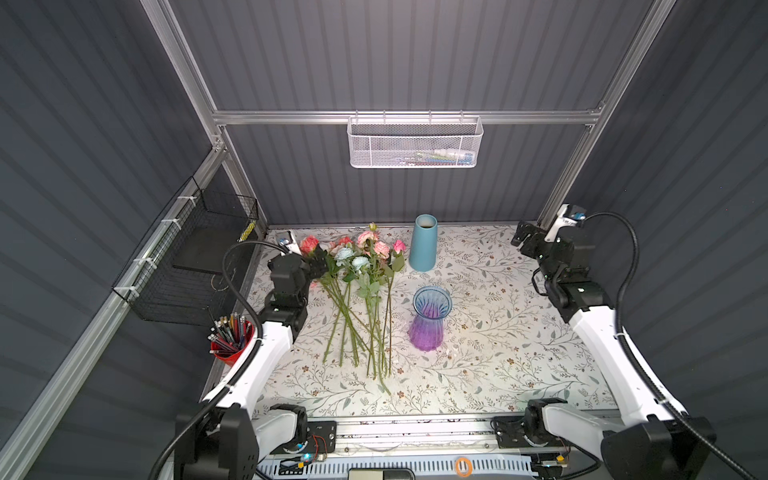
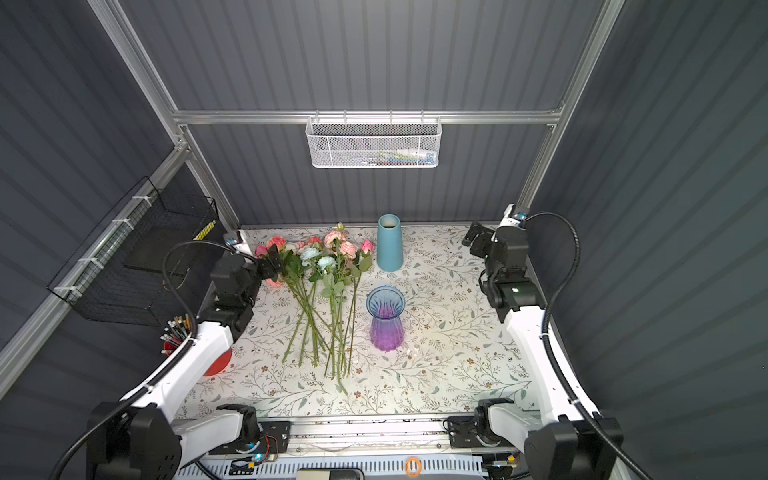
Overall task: Arrange the flowers into the vase
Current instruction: 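Move left gripper over the flower stems while right gripper moves beside the glass vase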
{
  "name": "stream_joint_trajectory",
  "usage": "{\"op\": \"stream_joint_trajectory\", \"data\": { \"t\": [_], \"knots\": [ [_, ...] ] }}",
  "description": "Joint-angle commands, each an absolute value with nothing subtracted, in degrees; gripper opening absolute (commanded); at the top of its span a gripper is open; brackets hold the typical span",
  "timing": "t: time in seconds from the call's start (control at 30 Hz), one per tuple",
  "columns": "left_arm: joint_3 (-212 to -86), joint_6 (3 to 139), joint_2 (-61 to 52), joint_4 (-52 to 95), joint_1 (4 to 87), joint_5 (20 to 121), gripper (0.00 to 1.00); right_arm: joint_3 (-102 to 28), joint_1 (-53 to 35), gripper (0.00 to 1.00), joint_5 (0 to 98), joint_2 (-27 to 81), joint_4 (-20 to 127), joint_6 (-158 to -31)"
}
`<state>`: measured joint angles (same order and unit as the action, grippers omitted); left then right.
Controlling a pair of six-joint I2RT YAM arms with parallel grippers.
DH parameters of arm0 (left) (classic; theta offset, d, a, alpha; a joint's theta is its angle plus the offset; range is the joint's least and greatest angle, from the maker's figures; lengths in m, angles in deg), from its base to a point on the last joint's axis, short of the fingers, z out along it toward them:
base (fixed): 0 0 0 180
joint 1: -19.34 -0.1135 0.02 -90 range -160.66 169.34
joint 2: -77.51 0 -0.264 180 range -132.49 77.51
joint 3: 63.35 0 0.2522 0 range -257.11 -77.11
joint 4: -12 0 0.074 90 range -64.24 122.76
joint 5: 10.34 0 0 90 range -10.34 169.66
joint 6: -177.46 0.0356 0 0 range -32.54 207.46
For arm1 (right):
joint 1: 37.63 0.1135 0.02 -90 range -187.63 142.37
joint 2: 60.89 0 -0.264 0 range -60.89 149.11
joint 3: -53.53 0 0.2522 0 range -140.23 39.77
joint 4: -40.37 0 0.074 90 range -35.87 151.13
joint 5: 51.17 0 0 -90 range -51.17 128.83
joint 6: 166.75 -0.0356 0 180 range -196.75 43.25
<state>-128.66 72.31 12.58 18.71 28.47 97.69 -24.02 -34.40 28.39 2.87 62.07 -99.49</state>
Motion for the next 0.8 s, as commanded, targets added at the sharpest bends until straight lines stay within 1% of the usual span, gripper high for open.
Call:
{"op": "stream_joint_trajectory", "data": {
  "t": [0.0, 0.03, 0.07, 0.1, 0.13, 0.17, 0.2, 0.27, 0.3, 0.33, 0.4, 0.47, 0.5, 0.53, 0.6, 0.67, 0.77],
  "knots": [
    [-137.59, 55.34, 15.39, 46.01, 28.31, 94.08, 1.0, -21.24, -36.64, 0.98, 42.47, 1.8, 77.85, -111.28],
    [-137.11, 56.82, 16.33, 45.43, 28.31, 91.03, 1.0, -21.31, -36.45, 0.86, 44.82, 1.85, 78.61, -110.5],
    [-135.54, 53.48, 17.42, 45.62, 28.31, 90.52, 1.0, -21.68, -35.85, 0.75, 45.42, 1.91, 79.88, -110.34],
    [-134.17, 50.53, 18.0, 45.64, 28.23, 91.01, 0.99, -22.15, -34.99, 0.67, 45.02, 2.05, 81.63, -110.37],
    [-133.24, 50.9, 18.39, 45.83, 28.14, 89.3, 0.99, -23.21, -33.65, 0.58, 43.91, 2.35, 84.27, -110.24],
    [-132.73, 52.12, 18.39, 45.93, 28.13, 85.93, 0.92, -24.42, -31.91, 0.53, 42.94, 2.57, 86.84, -109.68],
    [-132.88, 53.47, 18.01, 46.46, 28.18, 83.25, 0.85, -25.01, -29.97, 0.52, 41.94, 2.78, 88.68, -108.7],
    [-133.84, 56.38, 16.31, 48.6, 28.29, 77.98, 0.6, -25.87, -25.76, 0.49, 40.76, 2.78, 92.24, -106.22],
    [-134.72, 56.83, 15.08, 50.06, 28.44, 77.06, 0.48, -25.74, -24.33, 0.49, 39.92, 2.59, 93.44, -105.8],
    [-135.86, 57.09, 13.27, 51.81, 29.05, 76.64, 0.38, -25.14, -23.15, 0.49, 39.37, 2.36, 94.3, -105.7],
    [-138.37, 58.87, 9.49, 54.52, 32.63, 77.64, 0.34, -23.56, -22.05, 0.49, 39.31, 1.54, 94.81, -105.8],
    [-141.38, 59.87, 5.25, 57.81, 38.34, 81.12, 0.3, -22.04, -21.51, 0.49, 40.04, 1.0, 94.73, -105.95],
    [-142.35, 59.93, 2.96, 58.15, 40.98, 80.79, 0.21, -21.4, -21.16, 0.49, 39.96, 0.8, 94.73, -105.99],
    [-142.71, 60.2, 0.68, 57.73, 43.11, 79.61, 0.15, -20.83, -20.81, 0.49, 39.89, 0.65, 94.57, -105.89],
    [-144.12, 60.36, -4.0, 58.4, 46.85, 79.61, 0.12, -19.77, -20.4, 0.5, 40.06, 0.45, 93.87, -105.58],
    [-145.45, 59.93, -8.54, 58.46, 50.27, 80.21, 0.12, -19.09, -20.01, 0.5, 40.22, 0.45, 93.51, -105.61],
    [-148.05, 60.26, -14.79, 58.61, 53.23, 79.31, 0.14, -18.35, -19.81, 0.49, 40.07, 0.15, 93.02, -105.93]
  ]
}}
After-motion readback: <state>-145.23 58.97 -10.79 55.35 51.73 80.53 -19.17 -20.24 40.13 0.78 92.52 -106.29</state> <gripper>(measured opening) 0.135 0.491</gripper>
